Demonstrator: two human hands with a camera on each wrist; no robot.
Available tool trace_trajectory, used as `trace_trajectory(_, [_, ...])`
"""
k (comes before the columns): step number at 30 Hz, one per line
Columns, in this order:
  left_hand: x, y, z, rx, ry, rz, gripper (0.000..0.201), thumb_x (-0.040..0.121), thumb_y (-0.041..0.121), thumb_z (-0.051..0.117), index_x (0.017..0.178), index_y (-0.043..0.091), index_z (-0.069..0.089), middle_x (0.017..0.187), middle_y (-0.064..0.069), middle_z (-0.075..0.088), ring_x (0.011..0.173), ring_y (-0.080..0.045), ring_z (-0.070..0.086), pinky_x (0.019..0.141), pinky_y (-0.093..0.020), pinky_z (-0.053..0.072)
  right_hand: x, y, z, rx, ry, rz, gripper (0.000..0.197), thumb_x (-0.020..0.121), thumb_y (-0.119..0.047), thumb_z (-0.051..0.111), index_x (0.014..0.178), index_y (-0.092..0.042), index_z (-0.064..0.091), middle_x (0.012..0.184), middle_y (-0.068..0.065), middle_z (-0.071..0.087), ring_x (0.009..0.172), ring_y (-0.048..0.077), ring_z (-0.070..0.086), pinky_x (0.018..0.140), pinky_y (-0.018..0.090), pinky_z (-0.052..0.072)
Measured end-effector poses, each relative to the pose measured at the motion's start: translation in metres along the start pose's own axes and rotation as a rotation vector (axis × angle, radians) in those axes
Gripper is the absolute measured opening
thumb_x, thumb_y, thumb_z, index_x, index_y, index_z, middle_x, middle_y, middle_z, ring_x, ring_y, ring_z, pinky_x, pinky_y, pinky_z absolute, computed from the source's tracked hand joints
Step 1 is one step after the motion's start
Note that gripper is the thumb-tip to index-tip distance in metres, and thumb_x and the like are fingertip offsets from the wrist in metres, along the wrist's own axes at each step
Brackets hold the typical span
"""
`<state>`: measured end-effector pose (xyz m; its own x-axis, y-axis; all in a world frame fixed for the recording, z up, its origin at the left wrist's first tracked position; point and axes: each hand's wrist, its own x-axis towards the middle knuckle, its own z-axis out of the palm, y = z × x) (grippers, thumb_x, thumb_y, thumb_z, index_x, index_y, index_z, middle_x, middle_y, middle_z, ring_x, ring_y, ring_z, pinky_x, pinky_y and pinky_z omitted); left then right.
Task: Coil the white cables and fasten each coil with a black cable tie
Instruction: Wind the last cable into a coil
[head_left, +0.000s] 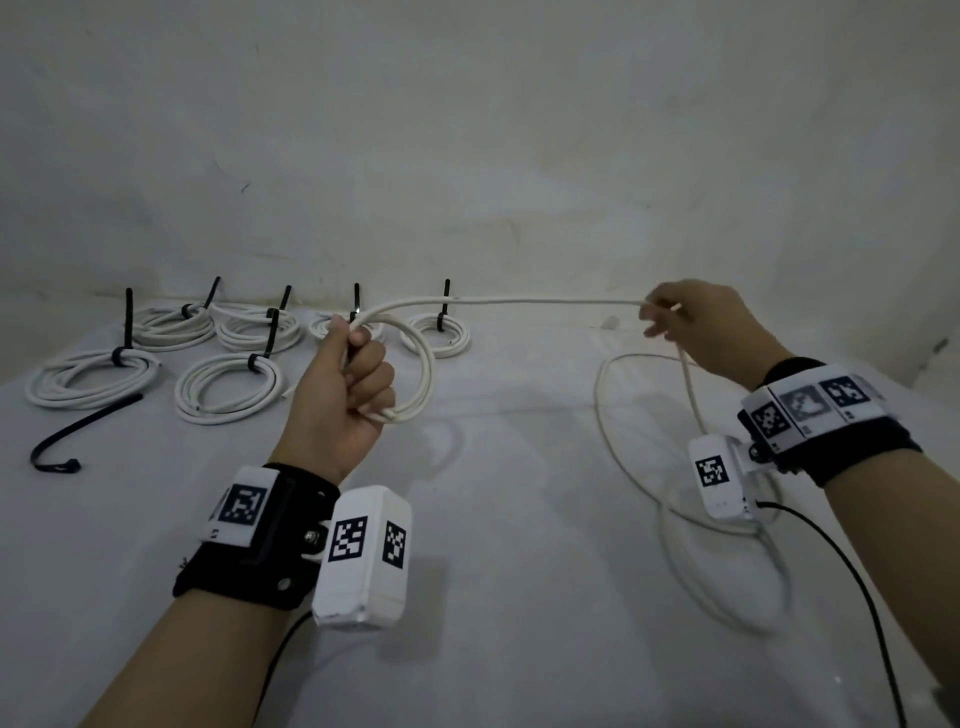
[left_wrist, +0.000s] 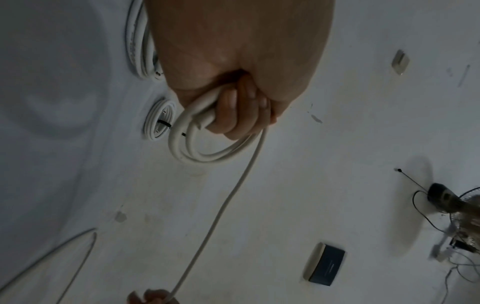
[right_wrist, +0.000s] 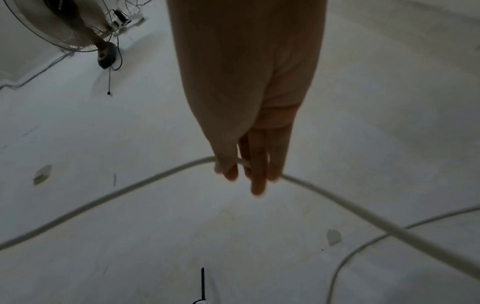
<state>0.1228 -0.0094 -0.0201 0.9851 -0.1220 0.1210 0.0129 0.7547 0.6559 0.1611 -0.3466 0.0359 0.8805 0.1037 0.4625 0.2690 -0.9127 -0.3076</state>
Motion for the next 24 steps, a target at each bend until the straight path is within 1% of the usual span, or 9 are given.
trace_trajectory(1, [0.000, 0.001, 0.000, -0.014, -0.004, 0.004, 0.040, 0.101, 0.041, 0.024, 0.069, 0.021, 0.036, 0.038, 0.007, 0.025, 0.042, -0.010, 0.004, 0.031, -0.014, 0.014, 0.003, -0.002, 0.000, -0.030, 0.035, -0.041, 0.016, 0.096, -0.011, 0.052, 0.088, -0.007, 0.066, 0.086, 0.007, 0.061, 0.067, 0.014, 0.064, 0.064, 0.018, 0.044])
trace_trajectory(3, [-0.001, 0.004, 0.001, -0.044, -0.006, 0.019, 0.039, 0.100, 0.043, 0.025, 0.068, 0.022, 0.036, 0.039, 0.006, 0.025, 0.042, -0.009, 0.004, 0.031, -0.014, 0.016, 0.004, -0.003, 0.002, -0.095, -0.023, -0.082, 0.016, 0.096, -0.014, 0.052, 0.090, -0.009, 0.067, 0.086, 0.005, 0.058, 0.066, 0.014, 0.057, 0.061, 0.022, 0.037])
trace_trajectory(7, [-0.001, 0.003, 0.001, -0.065, 0.000, 0.031, 0.040, 0.100, 0.043, 0.026, 0.068, 0.021, 0.037, 0.039, 0.006, 0.025, 0.042, -0.009, 0.005, 0.032, -0.014, 0.015, -0.008, -0.008, 0.019, -0.190, -0.216, -0.167, 0.015, 0.094, -0.020, 0.057, 0.092, -0.014, 0.071, 0.084, 0.000, 0.063, 0.083, 0.019, 0.050, 0.071, 0.029, 0.034])
trace_trajectory(11, [-0.001, -0.001, 0.003, -0.051, -0.011, 0.027, 0.041, 0.102, 0.040, 0.024, 0.068, 0.020, 0.037, 0.040, 0.006, 0.025, 0.039, -0.009, 0.006, 0.032, -0.014, 0.015, -0.022, -0.038, 0.036, 0.104, -0.333, -0.153, 0.008, 0.093, -0.021, 0.059, 0.086, -0.026, 0.061, 0.083, -0.008, 0.069, 0.080, 0.009, 0.062, 0.075, 0.028, 0.046])
trace_trajectory(13, [0.000, -0.003, 0.003, -0.050, -0.014, 0.026, 0.041, 0.102, 0.039, 0.023, 0.069, 0.020, 0.036, 0.040, 0.007, 0.026, 0.030, -0.006, 0.014, 0.031, -0.014, 0.016, -0.026, -0.060, 0.044, 0.244, -0.389, -0.134, 0.005, 0.095, -0.024, 0.055, 0.093, -0.024, 0.059, 0.077, -0.007, 0.069, 0.075, 0.009, 0.065, 0.073, 0.026, 0.049])
trace_trajectory(15, [0.000, -0.002, 0.002, -0.059, -0.016, 0.029, 0.041, 0.102, 0.040, 0.022, 0.069, 0.020, 0.036, 0.040, 0.007, 0.026, 0.028, -0.004, 0.021, 0.031, -0.014, 0.016, -0.028, -0.077, 0.051, 0.332, -0.363, -0.153, 0.007, 0.098, -0.020, 0.049, 0.102, -0.022, 0.054, 0.074, -0.003, 0.065, 0.064, 0.010, 0.063, 0.066, 0.022, 0.049])
trace_trajectory(17, [0.000, 0.001, 0.000, -0.079, -0.017, 0.043, 0.041, 0.102, 0.041, 0.022, 0.069, 0.020, 0.037, 0.040, 0.007, 0.026, 0.028, -0.004, 0.023, 0.032, -0.014, 0.016, -0.028, -0.085, 0.053, 0.374, -0.266, -0.174, 0.011, 0.099, -0.015, 0.046, 0.106, -0.022, 0.049, 0.069, 0.000, 0.057, 0.056, 0.008, 0.053, 0.057, 0.018, 0.045])
trace_trajectory(20, [-0.001, 0.006, -0.001, -0.121, -0.021, 0.065, 0.041, 0.101, 0.042, 0.022, 0.069, 0.020, 0.037, 0.042, 0.007, 0.027, 0.029, -0.005, 0.024, 0.033, -0.014, 0.016, -0.028, -0.087, 0.049, 0.277, -0.226, -0.227, 0.014, 0.099, -0.014, 0.046, 0.108, -0.024, 0.047, 0.070, -0.001, 0.052, 0.054, 0.006, 0.044, 0.054, 0.015, 0.038])
trace_trajectory(24, [-0.001, 0.005, 0.000, -0.137, -0.015, 0.079, 0.042, 0.101, 0.042, 0.021, 0.069, 0.020, 0.037, 0.043, 0.008, 0.028, 0.029, -0.005, 0.024, 0.033, -0.013, 0.018, -0.042, -0.093, 0.046, -0.061, -0.517, -0.352, 0.045, 0.097, -0.005, 0.044, 0.133, -0.033, 0.042, 0.094, -0.003, 0.052, 0.068, -0.001, 0.049, 0.060, 0.015, 0.038])
